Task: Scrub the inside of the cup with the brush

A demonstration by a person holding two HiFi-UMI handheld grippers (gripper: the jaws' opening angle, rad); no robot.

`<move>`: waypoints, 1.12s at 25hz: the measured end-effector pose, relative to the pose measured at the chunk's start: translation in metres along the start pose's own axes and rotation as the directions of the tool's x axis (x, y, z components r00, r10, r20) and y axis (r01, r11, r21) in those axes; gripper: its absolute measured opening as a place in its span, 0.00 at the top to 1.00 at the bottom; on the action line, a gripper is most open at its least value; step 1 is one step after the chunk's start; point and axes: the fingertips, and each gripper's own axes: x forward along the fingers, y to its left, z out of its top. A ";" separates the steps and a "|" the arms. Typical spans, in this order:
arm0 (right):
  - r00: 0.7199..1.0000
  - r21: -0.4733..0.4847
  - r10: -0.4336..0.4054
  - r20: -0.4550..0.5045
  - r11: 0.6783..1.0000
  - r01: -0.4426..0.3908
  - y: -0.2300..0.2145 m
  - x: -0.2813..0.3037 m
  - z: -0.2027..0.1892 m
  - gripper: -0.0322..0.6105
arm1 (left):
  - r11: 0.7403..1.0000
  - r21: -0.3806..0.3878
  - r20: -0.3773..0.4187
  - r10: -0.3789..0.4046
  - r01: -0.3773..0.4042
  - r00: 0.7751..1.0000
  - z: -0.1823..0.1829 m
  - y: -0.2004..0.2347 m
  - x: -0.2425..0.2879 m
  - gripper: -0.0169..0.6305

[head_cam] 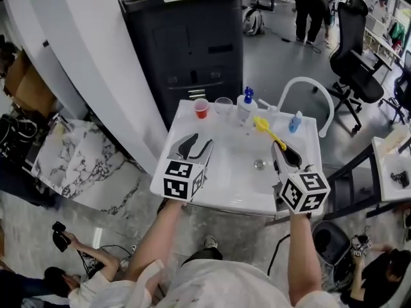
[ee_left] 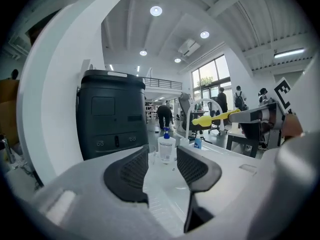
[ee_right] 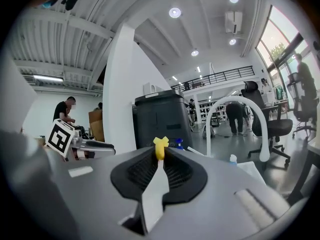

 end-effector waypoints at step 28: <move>0.999 0.032 0.042 0.035 0.999 -0.043 -0.063 0.119 0.040 0.90 | 1.000 -0.017 0.025 0.022 -0.021 0.999 0.028 0.065 0.132 0.49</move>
